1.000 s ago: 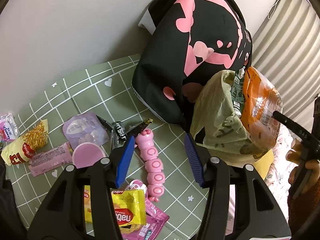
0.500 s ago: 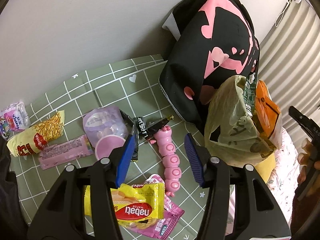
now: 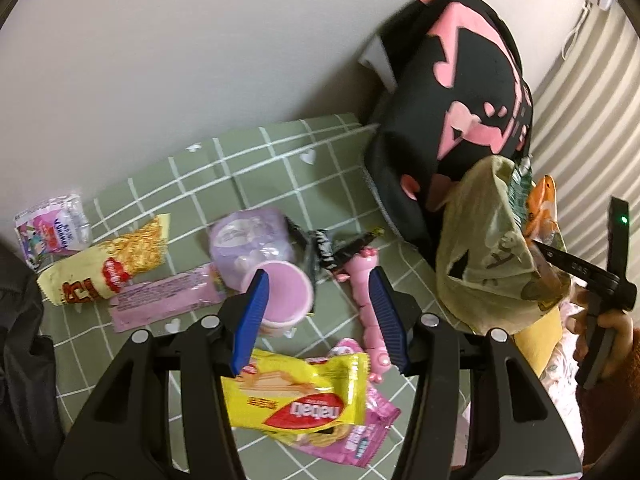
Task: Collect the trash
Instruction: 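Open both grippers over the green bag to drop the carton and orange bag, then move the left gripper to the tissue pack and close on it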
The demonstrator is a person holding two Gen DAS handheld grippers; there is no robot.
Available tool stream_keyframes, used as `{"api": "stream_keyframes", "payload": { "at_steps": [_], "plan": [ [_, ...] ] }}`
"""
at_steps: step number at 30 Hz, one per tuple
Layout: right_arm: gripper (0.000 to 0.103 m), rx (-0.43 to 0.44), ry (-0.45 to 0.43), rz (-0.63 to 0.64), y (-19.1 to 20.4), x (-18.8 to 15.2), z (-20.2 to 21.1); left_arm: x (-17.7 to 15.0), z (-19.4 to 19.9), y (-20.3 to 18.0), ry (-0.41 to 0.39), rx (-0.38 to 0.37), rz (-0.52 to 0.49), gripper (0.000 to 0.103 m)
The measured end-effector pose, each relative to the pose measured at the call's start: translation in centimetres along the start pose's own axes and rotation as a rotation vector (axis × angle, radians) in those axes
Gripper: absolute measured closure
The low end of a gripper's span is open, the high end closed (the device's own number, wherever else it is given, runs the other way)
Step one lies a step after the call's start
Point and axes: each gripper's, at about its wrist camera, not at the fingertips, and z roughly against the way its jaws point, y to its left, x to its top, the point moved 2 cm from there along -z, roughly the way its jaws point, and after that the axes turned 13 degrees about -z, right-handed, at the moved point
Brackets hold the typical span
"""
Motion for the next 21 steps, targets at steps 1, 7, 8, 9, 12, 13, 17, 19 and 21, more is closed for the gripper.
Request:
{"api": "stream_keyframes", "payload": {
  "at_steps": [1, 7, 8, 9, 12, 13, 17, 19, 21],
  "plan": [
    [0.072, -0.002, -0.032, 0.019, 0.3, 0.1, 1.0, -0.1, 0.1, 0.6, -0.004, 0.008, 0.014, 0.054],
    [0.072, 0.065, -0.176, 0.116, 3.4, 0.4, 5.1, -0.5, 1.1, 4.8, -0.03, 0.086, 0.096, 0.054],
    [0.072, 0.085, -0.19, 0.133, 4.1, 0.4, 5.5, -0.6, 1.4, 5.7, -0.038, 0.107, 0.106, 0.054],
    [0.072, 0.105, -0.201, 0.149, 5.0, 0.3, 5.8, -0.7, 1.7, 6.5, -0.045, 0.13, 0.112, 0.054],
    [0.072, 0.155, -0.207, 0.185, 7.3, -0.2, 5.9, -0.9, 2.3, 8.8, -0.069, 0.185, 0.12, 0.054],
    [0.072, 0.168, -0.203, 0.196, 8.2, -0.5, 5.6, -0.9, 2.5, 9.7, -0.077, 0.199, 0.12, 0.054],
    [0.072, 0.194, -0.156, 0.226, 11.3, -1.7, 4.1, -1.6, 3.7, 13.8, -0.124, 0.22, 0.133, 0.054],
    [0.072, 0.215, -0.142, 0.244, 12.7, -2.6, 3.6, -2.1, 4.5, 16.0, -0.146, 0.24, 0.171, 0.054],
    [0.072, 0.224, -0.137, 0.263, 13.7, -3.3, 3.3, -2.6, 5.0, 18.0, -0.157, 0.251, 0.213, 0.054]
  ]
}}
